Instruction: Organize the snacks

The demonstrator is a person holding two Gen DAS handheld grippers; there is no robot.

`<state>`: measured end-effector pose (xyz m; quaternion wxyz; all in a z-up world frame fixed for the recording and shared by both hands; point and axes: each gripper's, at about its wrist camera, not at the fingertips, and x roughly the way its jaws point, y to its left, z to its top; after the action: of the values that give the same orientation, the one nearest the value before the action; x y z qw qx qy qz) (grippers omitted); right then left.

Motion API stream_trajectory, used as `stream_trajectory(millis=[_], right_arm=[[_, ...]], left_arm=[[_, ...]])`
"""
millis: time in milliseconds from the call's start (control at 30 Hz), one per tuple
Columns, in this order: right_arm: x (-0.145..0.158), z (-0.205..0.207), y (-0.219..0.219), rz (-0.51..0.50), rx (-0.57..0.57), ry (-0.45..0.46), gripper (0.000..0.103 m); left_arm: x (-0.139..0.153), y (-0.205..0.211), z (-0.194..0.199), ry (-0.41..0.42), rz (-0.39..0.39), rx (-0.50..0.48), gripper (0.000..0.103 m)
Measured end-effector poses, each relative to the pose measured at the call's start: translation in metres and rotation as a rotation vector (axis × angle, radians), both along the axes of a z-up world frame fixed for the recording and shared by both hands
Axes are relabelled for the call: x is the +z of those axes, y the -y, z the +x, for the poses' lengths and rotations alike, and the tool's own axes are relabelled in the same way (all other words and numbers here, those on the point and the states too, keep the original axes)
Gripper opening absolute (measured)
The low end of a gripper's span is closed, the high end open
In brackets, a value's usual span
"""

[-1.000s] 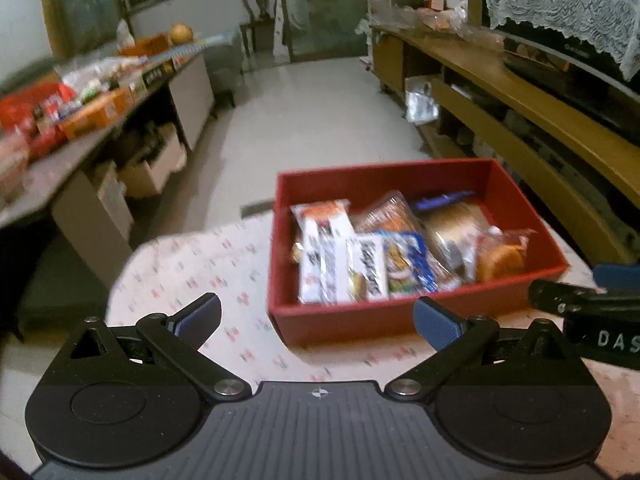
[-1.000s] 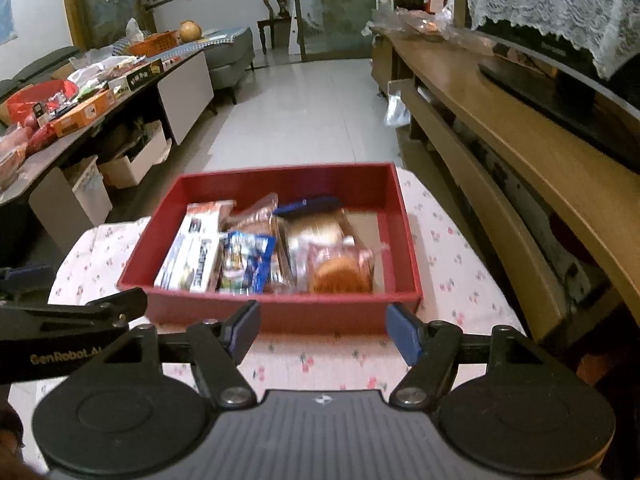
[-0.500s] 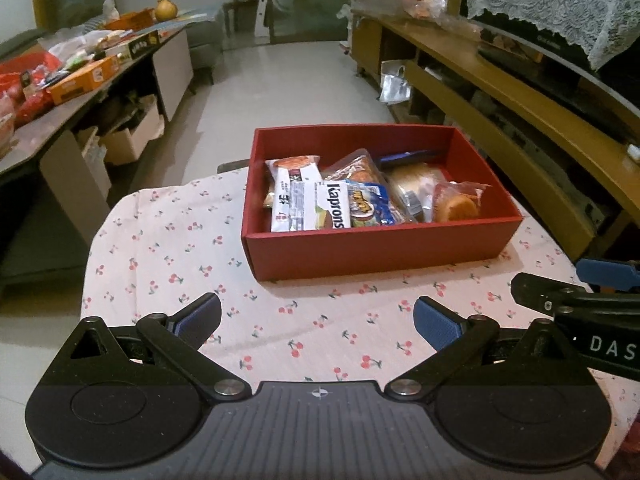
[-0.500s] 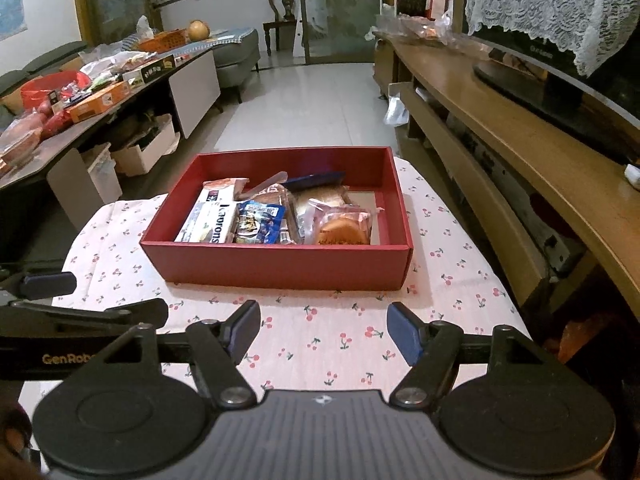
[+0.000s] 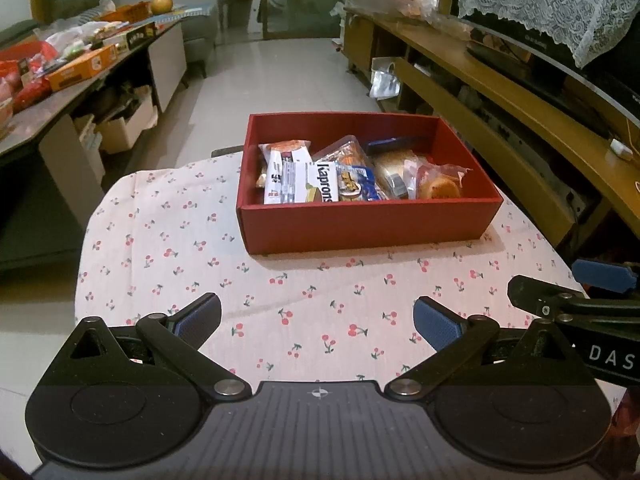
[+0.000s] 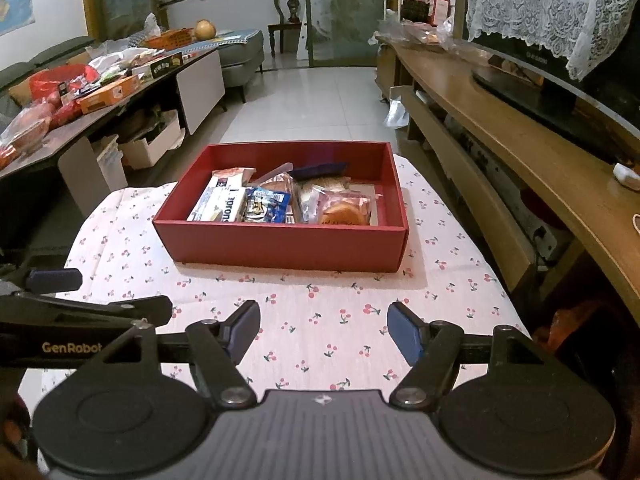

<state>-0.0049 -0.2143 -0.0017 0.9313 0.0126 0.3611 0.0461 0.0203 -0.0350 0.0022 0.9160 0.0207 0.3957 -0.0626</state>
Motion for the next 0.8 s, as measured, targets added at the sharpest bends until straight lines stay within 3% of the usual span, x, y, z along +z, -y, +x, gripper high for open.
stream_trajectory(millis=[800], right_arm=[[-0.002, -0.022, -0.006, -0.027, 0.023, 0.009, 0.082]], left_arm=[[-0.008, -0.003, -0.02, -0.018, -0.026, 0.015, 0.103]])
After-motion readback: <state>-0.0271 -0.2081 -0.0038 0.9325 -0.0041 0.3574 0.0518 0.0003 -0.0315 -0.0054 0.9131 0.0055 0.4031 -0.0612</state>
